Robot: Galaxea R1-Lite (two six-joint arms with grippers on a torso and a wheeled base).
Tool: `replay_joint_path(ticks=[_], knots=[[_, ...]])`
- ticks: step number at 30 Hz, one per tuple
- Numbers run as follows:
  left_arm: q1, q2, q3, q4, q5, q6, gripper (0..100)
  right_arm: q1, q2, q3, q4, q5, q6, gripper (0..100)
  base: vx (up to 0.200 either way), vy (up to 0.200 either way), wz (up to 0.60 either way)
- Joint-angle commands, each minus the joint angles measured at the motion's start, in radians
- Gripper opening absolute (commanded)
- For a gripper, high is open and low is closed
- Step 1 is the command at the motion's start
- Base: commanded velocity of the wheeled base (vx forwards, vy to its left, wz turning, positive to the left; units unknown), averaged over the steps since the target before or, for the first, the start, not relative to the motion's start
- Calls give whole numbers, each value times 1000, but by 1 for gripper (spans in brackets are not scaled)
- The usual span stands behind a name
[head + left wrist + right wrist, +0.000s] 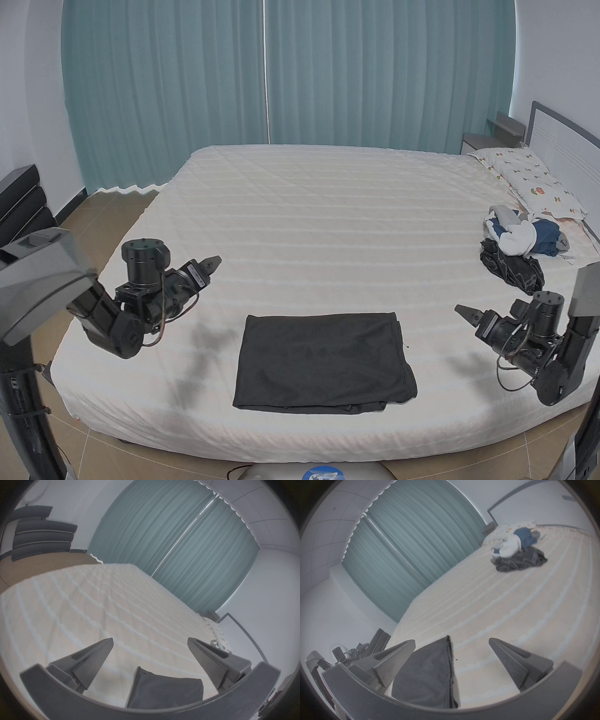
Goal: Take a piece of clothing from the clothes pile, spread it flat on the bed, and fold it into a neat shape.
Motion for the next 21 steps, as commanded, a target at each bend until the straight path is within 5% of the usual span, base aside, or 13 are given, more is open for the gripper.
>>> replay_joint_path(ticks=[1,6,14,17,19,20,21], knots=[[32,-321,233,-60,15,36,100,-1,-336,207,-31,8,-70,100,0,0,0],[33,-551,389,-72,38,97,100,-26,-571,247,42,-4,-132,100,0,0,0],[32,-825,566,-65,98,163,100,-30,-1080,247,521,33,-233,100,0,0,0],[32,-934,642,-48,127,237,100,-32,-1329,222,809,65,-253,100,0,0,0],[32,-934,642,-48,127,237,100,-32,-1329,222,809,65,-253,100,0,0,0],[32,-1028,671,-14,148,304,100,-33,-1511,182,1063,65,-291,100,0,0,0],[32,-1059,673,7,162,326,100,-32,-1579,169,1147,65,-314,100,0,0,0]])
